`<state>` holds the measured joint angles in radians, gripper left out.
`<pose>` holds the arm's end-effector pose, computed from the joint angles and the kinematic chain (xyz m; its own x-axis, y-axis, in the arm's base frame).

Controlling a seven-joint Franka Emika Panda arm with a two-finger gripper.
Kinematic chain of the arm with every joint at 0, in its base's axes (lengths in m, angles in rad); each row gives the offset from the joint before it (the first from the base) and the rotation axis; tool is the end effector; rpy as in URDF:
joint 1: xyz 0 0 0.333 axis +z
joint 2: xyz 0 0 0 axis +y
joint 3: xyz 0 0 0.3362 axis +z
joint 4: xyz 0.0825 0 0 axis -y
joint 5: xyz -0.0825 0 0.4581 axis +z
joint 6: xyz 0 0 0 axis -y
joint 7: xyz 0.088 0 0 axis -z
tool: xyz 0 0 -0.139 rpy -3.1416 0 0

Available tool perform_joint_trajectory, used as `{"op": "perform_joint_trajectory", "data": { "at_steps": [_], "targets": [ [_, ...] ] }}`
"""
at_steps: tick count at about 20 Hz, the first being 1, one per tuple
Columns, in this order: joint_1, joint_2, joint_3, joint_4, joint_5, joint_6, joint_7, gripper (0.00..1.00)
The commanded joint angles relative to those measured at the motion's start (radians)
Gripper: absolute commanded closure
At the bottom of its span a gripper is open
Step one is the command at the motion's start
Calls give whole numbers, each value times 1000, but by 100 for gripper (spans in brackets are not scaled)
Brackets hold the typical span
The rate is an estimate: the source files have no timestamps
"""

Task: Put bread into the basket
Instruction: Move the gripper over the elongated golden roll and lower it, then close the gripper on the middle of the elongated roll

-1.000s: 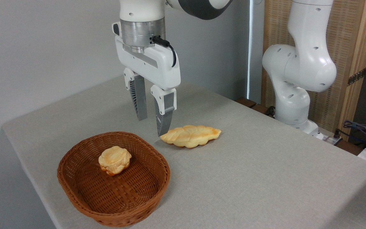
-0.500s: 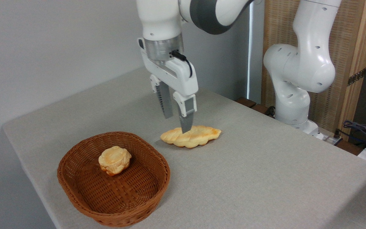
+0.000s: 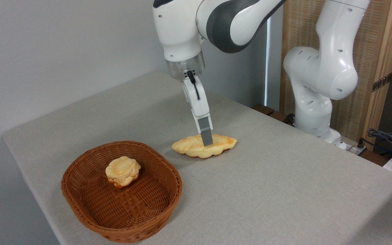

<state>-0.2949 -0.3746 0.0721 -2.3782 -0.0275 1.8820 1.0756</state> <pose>0.4623 -0.1081 0.4098 0.2715 -0.9624 -0.0131 -0.9535 -0.2708 0.1321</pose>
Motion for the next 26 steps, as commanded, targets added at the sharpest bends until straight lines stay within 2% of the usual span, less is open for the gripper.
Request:
{"op": "perform_joint_trajectory", "data": {
  "at_steps": [1,14,20,21,22,24,26],
  "targets": [
    [-20,16,17,-10,15,11,211,0],
    [-21,72,17,-22,15,62,233,0],
    [-41,79,17,-26,15,62,230,0],
    [-41,79,17,-26,15,62,227,7],
    [-41,80,17,-26,15,63,227,28],
    [-41,80,17,-26,15,63,230,57],
    [-41,80,17,-26,14,63,230,70]
  ]
}}
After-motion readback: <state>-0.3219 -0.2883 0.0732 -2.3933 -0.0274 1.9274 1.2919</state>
